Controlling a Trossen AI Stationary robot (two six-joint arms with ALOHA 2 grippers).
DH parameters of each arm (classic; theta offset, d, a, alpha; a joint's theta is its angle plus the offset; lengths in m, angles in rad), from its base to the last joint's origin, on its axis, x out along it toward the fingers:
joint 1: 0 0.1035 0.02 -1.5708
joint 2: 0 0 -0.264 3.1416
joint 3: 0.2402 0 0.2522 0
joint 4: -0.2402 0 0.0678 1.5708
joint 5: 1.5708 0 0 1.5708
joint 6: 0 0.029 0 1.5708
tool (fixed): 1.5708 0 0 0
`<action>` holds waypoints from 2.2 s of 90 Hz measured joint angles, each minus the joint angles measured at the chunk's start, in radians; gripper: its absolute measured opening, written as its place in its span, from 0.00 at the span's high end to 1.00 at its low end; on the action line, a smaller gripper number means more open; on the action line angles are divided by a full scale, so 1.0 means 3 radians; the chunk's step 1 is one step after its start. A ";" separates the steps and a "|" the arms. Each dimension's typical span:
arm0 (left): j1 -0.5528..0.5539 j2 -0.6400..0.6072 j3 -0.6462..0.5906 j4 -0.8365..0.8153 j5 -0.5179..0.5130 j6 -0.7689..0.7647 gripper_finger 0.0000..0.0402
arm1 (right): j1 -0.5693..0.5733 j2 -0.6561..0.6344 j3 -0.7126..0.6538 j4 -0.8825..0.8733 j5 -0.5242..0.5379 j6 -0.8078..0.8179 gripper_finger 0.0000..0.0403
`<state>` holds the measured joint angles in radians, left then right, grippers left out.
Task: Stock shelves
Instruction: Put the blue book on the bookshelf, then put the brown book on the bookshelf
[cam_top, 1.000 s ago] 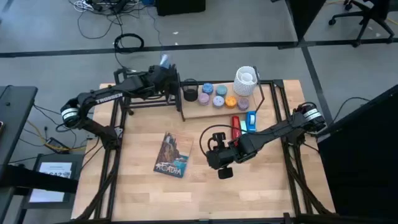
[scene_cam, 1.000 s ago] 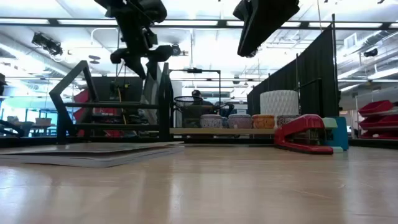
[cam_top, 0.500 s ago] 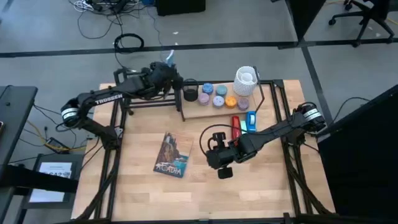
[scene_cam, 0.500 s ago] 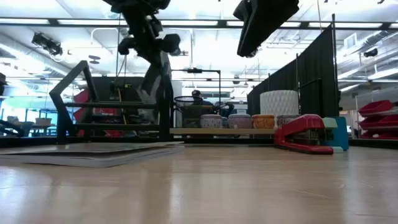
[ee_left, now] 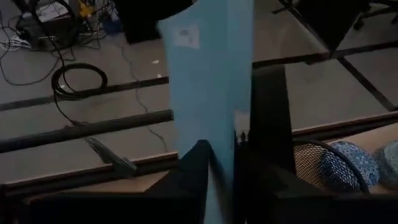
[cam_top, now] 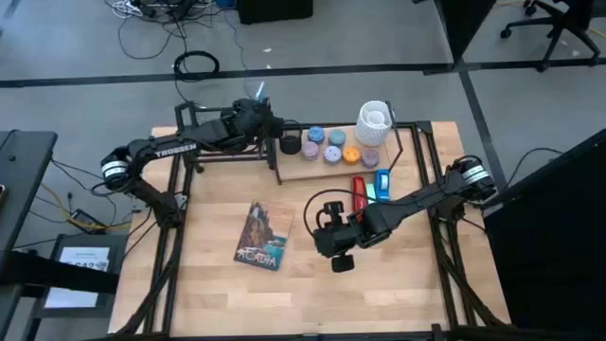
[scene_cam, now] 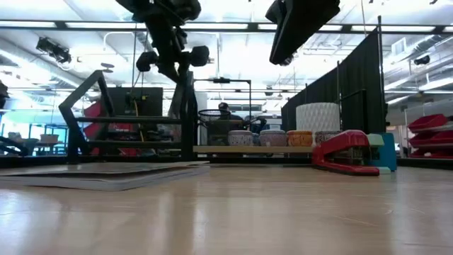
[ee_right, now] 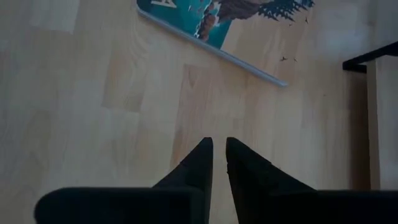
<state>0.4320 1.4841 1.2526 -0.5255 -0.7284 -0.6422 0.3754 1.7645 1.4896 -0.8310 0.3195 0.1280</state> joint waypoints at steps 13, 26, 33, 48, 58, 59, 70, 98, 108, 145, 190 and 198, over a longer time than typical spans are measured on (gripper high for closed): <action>0.0000 -0.0003 0.0001 0.0004 0.0028 0.0029 0.72 | -0.0002 0.0000 0.0000 0.0000 0.0000 0.0000 0.95; 0.0001 -0.0053 0.0000 -0.0049 0.0067 0.0112 0.64 | -0.0001 0.0000 0.0000 0.0001 0.0000 0.0000 0.95; 0.0000 -0.0082 0.0000 -0.0092 0.0098 0.0119 0.62 | -0.0001 0.0000 0.0001 0.0002 0.0000 -0.0001 0.95; 0.0000 -0.0146 0.0000 -0.0143 0.0117 0.0211 0.61 | -0.0001 0.0000 0.0000 0.0077 0.0001 -0.0019 0.95; 0.0000 -0.0186 0.0000 -0.0151 0.0113 0.0221 0.61 | -0.0015 0.0000 0.0000 0.0159 0.0001 -0.0027 0.95; 0.0000 -0.0191 0.0000 -0.0151 0.0113 0.0221 0.61 | -0.0017 0.0000 0.0001 0.0163 0.0001 -0.0027 0.95; 0.0025 -0.0223 0.0000 -0.0139 0.0141 0.0273 0.60 | -0.0042 0.0000 0.0001 0.0168 0.0001 -0.0024 0.95; 0.0117 -0.0245 0.0000 -0.0140 0.0275 0.0282 0.46 | -0.0100 0.0000 0.0001 0.0260 0.0001 -0.0003 0.95; 0.0118 -0.0245 0.0000 -0.0043 0.0274 0.0342 0.41 | -0.0101 0.0000 0.0001 0.0283 0.0003 -0.0044 0.94; 0.0130 -0.0252 0.0146 0.0092 0.0167 0.0463 0.39 | -0.0101 0.0000 0.0001 0.0350 0.0017 -0.0089 0.87; 0.0126 -0.0282 0.0193 0.0249 0.0047 0.0640 0.39 | -0.0101 0.0000 0.0001 0.0347 0.0017 -0.0096 0.87; 0.0098 -0.0329 0.0280 0.0298 -0.0042 0.0763 0.39 | -0.0101 0.0001 0.0001 0.0347 0.0023 -0.0176 0.87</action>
<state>0.4613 1.3855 1.3366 -0.4361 -0.7409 -0.4135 0.3451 1.7649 1.4899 -0.7268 0.3264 0.0751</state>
